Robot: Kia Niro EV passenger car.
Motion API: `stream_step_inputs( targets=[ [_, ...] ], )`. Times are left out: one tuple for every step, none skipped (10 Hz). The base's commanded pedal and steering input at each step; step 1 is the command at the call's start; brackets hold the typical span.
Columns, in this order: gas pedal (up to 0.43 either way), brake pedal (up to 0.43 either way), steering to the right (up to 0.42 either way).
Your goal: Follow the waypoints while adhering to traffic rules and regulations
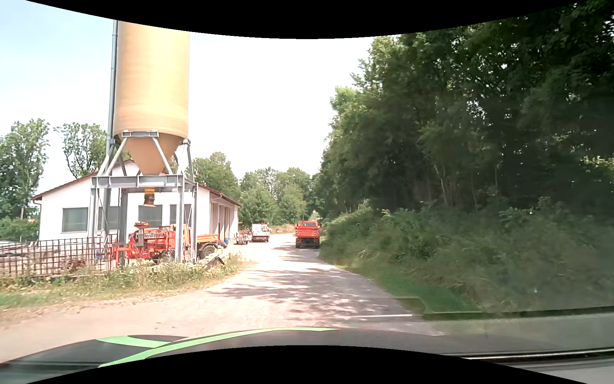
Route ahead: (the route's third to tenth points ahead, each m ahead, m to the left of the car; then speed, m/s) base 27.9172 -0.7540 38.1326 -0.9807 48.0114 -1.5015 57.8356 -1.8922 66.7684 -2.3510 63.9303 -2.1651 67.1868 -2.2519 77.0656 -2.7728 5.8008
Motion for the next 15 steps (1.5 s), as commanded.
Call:
stream_step_inputs(
  targets=[
    [0.067,0.0,0.002],
    [0.047,0.0,0.002],
    [0.039,0.0,0.002],
    [0.028,0.0,0.001],
    [0.028,0.0,0.0],
    [0.0,0.0,0.0],
    [0.0,0.0,0.0],
    [0.0,0.0,-0.001],
    [0.0,0.0,-0.005],
    [0.0,0.0,-0.008],
    [0.0,0.0,-0.01],
    [0.0,0.0,-0.01],
    [0.0,0.0,-0.01],
    [0.0,0.0,-0.013],
    [0.0,0.0,-0.017]
  ],
)
